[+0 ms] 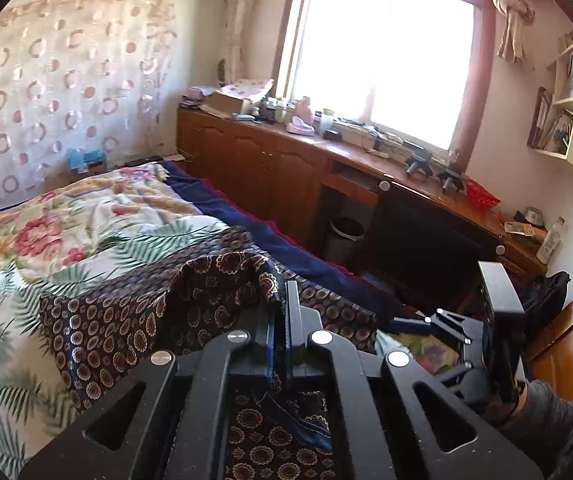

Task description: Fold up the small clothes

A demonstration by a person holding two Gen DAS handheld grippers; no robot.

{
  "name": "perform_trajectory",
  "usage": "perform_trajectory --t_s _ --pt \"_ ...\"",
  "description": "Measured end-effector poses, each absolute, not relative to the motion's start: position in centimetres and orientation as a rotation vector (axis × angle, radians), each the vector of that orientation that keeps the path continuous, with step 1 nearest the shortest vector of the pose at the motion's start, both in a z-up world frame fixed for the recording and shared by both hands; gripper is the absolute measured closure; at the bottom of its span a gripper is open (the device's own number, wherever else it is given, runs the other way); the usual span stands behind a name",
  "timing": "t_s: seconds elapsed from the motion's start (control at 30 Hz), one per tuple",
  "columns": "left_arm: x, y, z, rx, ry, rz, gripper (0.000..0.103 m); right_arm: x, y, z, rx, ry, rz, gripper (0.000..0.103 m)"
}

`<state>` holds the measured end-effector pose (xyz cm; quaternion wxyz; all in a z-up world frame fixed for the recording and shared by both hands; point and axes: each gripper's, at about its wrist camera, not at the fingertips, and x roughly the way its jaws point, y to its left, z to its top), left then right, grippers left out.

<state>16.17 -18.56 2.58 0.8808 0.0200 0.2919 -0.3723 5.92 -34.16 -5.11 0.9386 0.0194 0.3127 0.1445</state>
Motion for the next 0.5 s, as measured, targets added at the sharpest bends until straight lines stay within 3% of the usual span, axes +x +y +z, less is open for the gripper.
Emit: perform_trajectory --t_s 0.33,0.4,0.47,0.5 --pt "16.8 -23.9 2.6 0.121 0.636 -0.783 0.098 5.6 -35.6 -5.0 0.074 0.623 0.286 0.022" --pt "16.4 -23.7 2.1 0.139 0.646 -0.774 0.089 5.4 -35.8 -5.0 0.078 0.619 0.286 0.022" --pt "15.9 -23.1 1.7 0.142 0.648 -0.783 0.066 5.3 -35.7 -5.1 0.072 0.619 0.284 0.022" --pt "15.7 -23.0 1.7 0.143 0.650 -0.780 0.059 5.3 -35.9 -5.2 0.070 0.620 0.282 0.022"
